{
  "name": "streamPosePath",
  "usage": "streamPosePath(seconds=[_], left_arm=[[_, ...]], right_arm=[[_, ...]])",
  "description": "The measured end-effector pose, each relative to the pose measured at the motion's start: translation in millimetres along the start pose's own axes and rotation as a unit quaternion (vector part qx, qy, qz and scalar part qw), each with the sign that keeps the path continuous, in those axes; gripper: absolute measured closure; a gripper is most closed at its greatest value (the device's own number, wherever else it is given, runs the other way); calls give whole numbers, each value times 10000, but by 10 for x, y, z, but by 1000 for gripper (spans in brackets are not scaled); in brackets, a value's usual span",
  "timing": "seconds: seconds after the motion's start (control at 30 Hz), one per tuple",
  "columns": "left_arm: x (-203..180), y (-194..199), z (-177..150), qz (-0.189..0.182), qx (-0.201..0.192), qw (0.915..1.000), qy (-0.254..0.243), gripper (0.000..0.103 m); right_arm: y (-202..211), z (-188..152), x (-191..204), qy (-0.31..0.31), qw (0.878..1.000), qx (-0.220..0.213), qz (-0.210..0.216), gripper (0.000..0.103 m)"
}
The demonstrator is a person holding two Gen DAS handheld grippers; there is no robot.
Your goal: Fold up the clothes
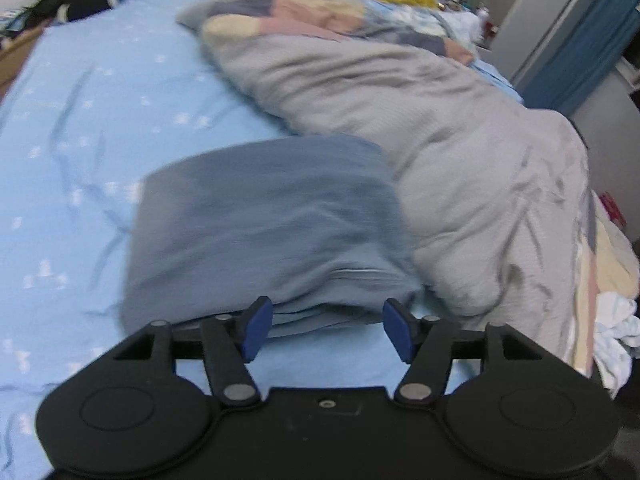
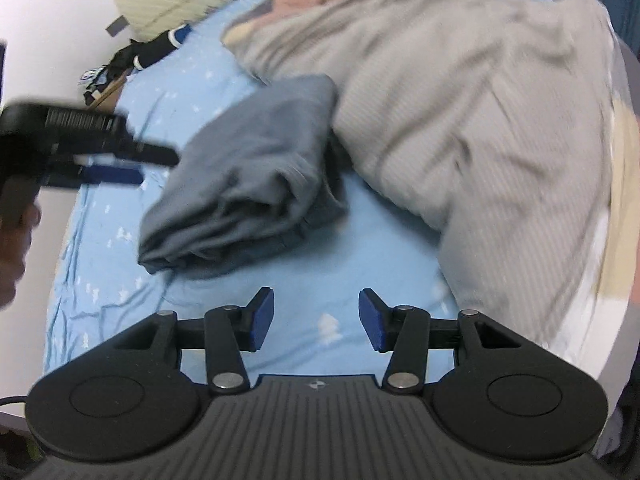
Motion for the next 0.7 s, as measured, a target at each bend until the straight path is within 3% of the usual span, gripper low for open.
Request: streamPosePath(seconds=[0.23, 0.7], left_arm=[[545, 357, -13, 196, -127, 9991, 349, 32], [1247, -40, 17, 206, 146, 9975, 665, 23]], right_arm=[[52, 340, 427, 251, 9994, -191, -117, 50], [-460, 758, 657, -89, 9991, -94, -394, 44]])
Point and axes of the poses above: each gripper's, at about its wrist camera, not at the fingertips, and y roughly against the way its jaws point, x to its left, z to its top, the point moved 6 cm from there along -y, roughly the way its jaws point, and after that the axes turned 11 degrees about -x, right-handed, at the moved point
